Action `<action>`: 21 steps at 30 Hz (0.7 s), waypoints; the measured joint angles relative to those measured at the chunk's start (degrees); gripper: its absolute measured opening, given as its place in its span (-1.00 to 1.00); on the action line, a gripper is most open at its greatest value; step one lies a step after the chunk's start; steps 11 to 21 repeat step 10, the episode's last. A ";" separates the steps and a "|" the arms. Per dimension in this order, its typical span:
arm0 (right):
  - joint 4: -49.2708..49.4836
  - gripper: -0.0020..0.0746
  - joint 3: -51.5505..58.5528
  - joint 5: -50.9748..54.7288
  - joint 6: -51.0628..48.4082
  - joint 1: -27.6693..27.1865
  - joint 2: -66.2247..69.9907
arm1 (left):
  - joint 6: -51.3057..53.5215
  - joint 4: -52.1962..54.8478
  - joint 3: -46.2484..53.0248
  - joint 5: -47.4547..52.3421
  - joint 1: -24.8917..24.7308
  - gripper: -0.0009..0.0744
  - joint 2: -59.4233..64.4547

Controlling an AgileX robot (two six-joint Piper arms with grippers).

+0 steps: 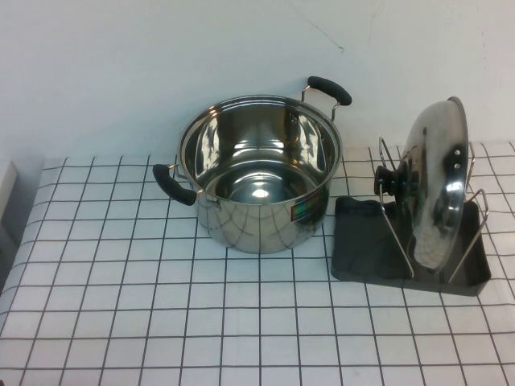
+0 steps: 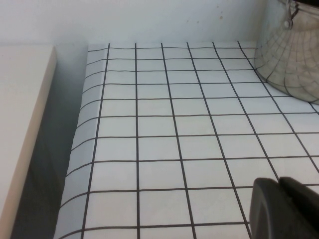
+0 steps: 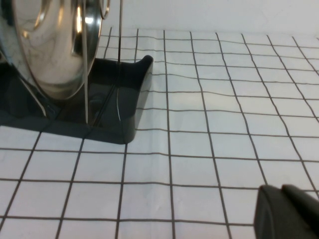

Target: Put pot lid on rack

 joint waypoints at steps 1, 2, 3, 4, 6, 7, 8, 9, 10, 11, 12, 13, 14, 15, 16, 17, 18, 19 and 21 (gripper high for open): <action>0.00 -0.95 0.00 0.00 0.00 0.00 0.00 | 0.00 0.00 0.00 0.00 0.00 -0.98 0.00; 0.00 -0.95 0.00 0.00 0.00 0.00 0.00 | 0.00 0.00 0.00 0.00 0.10 -0.98 0.00; 0.00 -0.95 0.00 0.00 0.00 0.00 0.00 | 0.00 0.00 0.00 0.00 0.23 -0.98 0.00; 0.00 -0.95 0.00 0.00 0.00 0.00 0.00 | 0.00 0.00 0.00 0.00 0.49 -0.98 0.00; 0.00 -0.95 0.00 0.00 0.00 0.00 0.00 | 0.00 0.00 0.00 0.00 0.87 -0.98 0.00; 0.00 -0.95 0.00 0.00 0.00 0.00 0.00 | 0.00 0.00 0.00 0.00 1.11 -0.98 0.00; 0.00 -0.95 0.00 0.00 0.00 0.00 0.00 | 0.00 0.00 0.00 0.00 1.10 -0.98 0.00; 0.00 -0.95 0.00 0.00 0.00 0.00 0.00 | 0.00 0.00 0.00 0.00 1.14 -0.98 0.00; 0.00 -0.95 0.00 0.00 0.00 0.00 0.00 | 0.00 0.00 0.00 0.00 1.14 -0.98 0.00; 0.00 -0.95 0.00 0.00 0.00 0.00 0.00 | 0.00 0.00 0.00 0.00 1.14 -0.98 0.00; 0.00 -0.95 0.00 0.00 0.00 0.00 0.00 | 0.00 0.00 0.00 0.00 1.14 -0.98 0.00; 0.00 -0.95 0.00 0.00 0.00 0.00 0.00 | 0.00 0.00 0.00 0.00 1.14 -0.98 0.00; 0.00 -0.95 0.00 0.00 0.00 0.00 0.00 | 0.00 0.00 0.00 0.00 1.14 -0.98 0.00; 0.00 -0.95 0.00 0.00 0.00 0.00 0.00 | 0.00 0.00 0.00 0.00 1.14 -0.98 0.00; 0.00 -0.95 0.00 0.00 0.00 0.00 0.00 | 0.00 0.00 0.00 0.00 1.14 -0.98 0.00; 0.00 -0.95 0.00 0.00 0.00 0.00 0.00 | 0.00 0.00 0.00 0.00 1.14 -0.98 0.00; 0.00 -0.95 0.00 0.00 0.00 0.00 0.00 | 0.00 0.00 0.00 0.00 1.14 -0.98 0.00; 0.00 -0.95 0.00 0.00 0.00 0.00 0.00 | 0.00 0.00 0.00 0.00 1.14 -0.98 0.00; 0.00 -0.95 0.00 0.00 0.00 0.00 0.00 | 0.00 0.00 0.00 0.00 1.14 -0.98 0.00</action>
